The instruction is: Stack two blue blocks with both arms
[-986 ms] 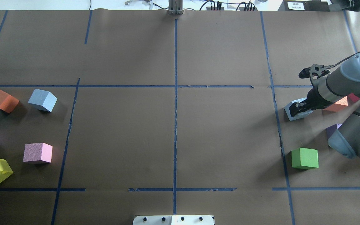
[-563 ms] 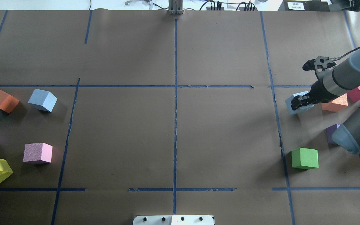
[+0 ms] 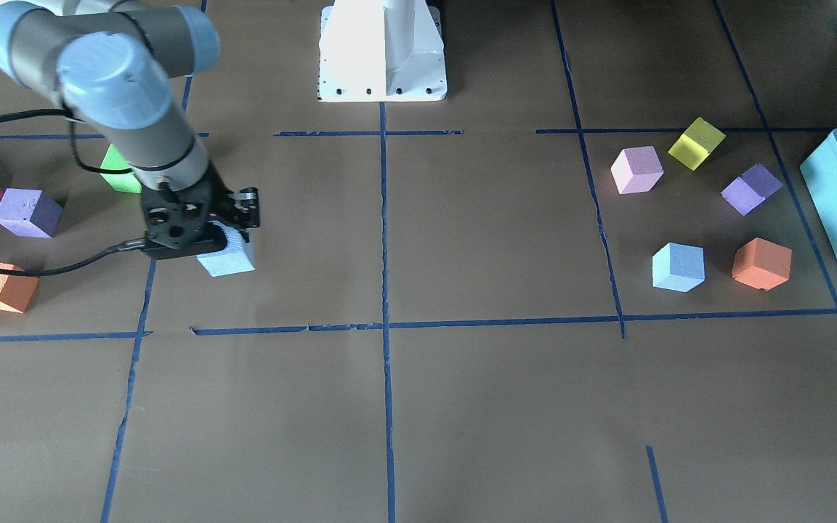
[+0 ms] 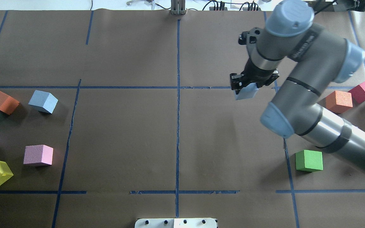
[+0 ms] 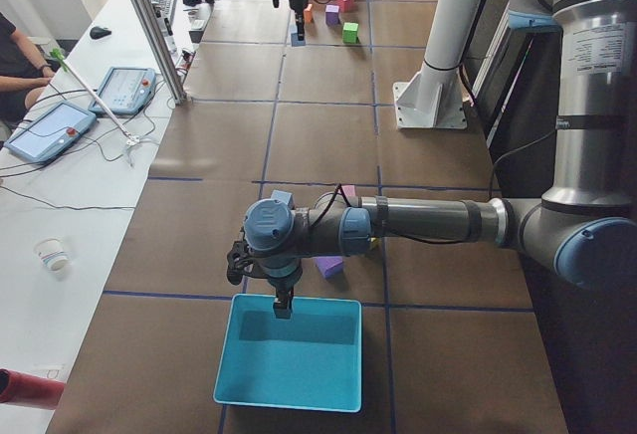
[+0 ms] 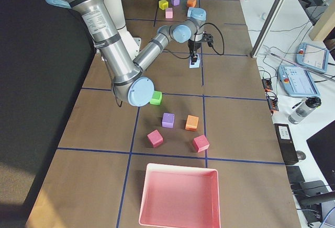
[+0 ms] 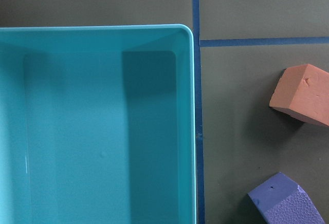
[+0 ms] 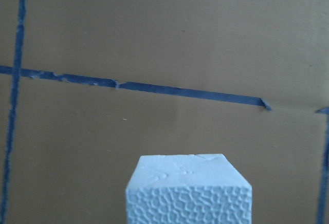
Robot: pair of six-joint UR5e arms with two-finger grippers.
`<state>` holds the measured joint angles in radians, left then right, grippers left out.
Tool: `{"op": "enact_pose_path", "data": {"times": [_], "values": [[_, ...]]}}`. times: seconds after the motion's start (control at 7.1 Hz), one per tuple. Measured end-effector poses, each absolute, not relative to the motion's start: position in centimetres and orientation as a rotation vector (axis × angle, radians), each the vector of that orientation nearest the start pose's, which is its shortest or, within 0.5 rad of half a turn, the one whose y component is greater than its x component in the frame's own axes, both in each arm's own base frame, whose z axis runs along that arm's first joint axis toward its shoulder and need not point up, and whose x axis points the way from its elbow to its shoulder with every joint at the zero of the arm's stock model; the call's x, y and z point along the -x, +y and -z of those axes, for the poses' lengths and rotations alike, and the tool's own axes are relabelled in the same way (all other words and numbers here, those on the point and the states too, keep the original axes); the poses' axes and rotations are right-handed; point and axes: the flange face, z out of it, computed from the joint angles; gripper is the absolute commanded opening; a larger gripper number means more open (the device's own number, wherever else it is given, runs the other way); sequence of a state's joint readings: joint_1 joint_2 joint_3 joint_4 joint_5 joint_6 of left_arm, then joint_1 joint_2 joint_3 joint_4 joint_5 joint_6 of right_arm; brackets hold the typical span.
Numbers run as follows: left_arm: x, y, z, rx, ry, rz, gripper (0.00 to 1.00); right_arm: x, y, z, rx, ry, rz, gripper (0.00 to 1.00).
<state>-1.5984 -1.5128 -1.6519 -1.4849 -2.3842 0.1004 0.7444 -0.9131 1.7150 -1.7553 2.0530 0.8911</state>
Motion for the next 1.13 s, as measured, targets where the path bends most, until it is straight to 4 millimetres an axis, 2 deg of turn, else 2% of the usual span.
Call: {"op": "enact_pose_path", "data": {"times": [0.14, 0.28, 0.42, 0.56, 0.7, 0.99, 1.13], "values": [[7.4, -46.1, -65.2, 0.007, 0.815, -0.043, 1.0, 48.6, -51.3, -19.5, -0.024, -0.754, 0.05, 0.02], [7.4, -46.1, -65.2, 0.007, 0.815, -0.043, 1.0, 53.7, -51.1, -16.8, -0.008, -0.757, 0.013, 0.02], [7.4, -46.1, -65.2, 0.006, 0.815, -0.043, 1.0, 57.8, -50.8, -15.6, 0.0, -0.768, -0.011, 0.04], [7.4, -46.1, -65.2, 0.006, 0.815, -0.043, 1.0, 60.4, -50.5, -15.3, 0.003, -0.772, -0.022, 0.05], [7.4, -46.1, -65.1, 0.003, 0.815, -0.044, 1.0, 61.6, -50.1, -15.3, 0.005, -0.774, -0.023, 0.1], [7.4, -46.1, -64.9, 0.0, 0.814, -0.044, 1.0, 62.5, -49.4, -15.7, 0.011, -0.771, -0.017, 0.16], [7.4, -46.2, -64.8, 0.0, 0.814, -0.044, 1.0, 62.7, -49.2, -16.1, 0.015, -0.766, -0.015, 0.23]]}}
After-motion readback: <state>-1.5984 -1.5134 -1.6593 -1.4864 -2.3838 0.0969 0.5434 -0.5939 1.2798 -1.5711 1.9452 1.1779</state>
